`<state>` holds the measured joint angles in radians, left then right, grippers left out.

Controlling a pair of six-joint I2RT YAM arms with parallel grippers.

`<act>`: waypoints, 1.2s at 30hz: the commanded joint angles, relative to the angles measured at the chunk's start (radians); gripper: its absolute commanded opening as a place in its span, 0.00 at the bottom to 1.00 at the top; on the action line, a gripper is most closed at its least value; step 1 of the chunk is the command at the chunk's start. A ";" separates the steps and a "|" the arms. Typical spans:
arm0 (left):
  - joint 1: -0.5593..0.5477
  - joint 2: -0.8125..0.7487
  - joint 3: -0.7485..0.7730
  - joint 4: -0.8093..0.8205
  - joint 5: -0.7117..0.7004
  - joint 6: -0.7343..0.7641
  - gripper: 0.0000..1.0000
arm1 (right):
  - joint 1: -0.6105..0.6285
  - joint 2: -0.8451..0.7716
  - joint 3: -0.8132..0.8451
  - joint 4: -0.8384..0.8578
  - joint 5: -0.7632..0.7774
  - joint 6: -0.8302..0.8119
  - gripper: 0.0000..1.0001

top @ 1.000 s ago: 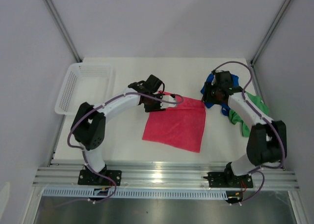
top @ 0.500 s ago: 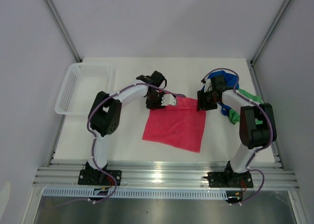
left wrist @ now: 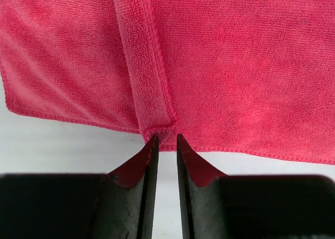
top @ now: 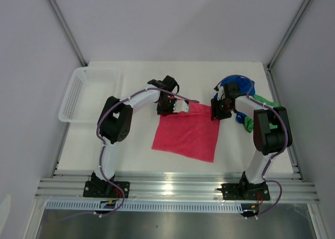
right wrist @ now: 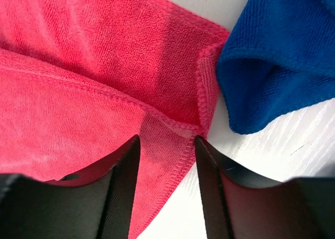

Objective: Roll the towels
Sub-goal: Fold the towel

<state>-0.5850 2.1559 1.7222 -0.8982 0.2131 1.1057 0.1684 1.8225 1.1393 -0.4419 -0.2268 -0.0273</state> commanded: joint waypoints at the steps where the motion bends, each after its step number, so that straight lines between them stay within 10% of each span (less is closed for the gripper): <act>1: 0.001 0.016 0.039 -0.034 0.035 -0.015 0.21 | 0.011 0.046 0.033 0.049 0.012 -0.002 0.49; 36: 0.080 -0.048 -0.026 -0.091 0.054 0.014 0.42 | 0.060 0.129 0.293 -0.058 0.006 -0.099 0.53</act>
<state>-0.4957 2.1002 1.6684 -0.9508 0.2401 1.0828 0.2256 1.9514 1.3773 -0.5110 -0.2012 -0.0975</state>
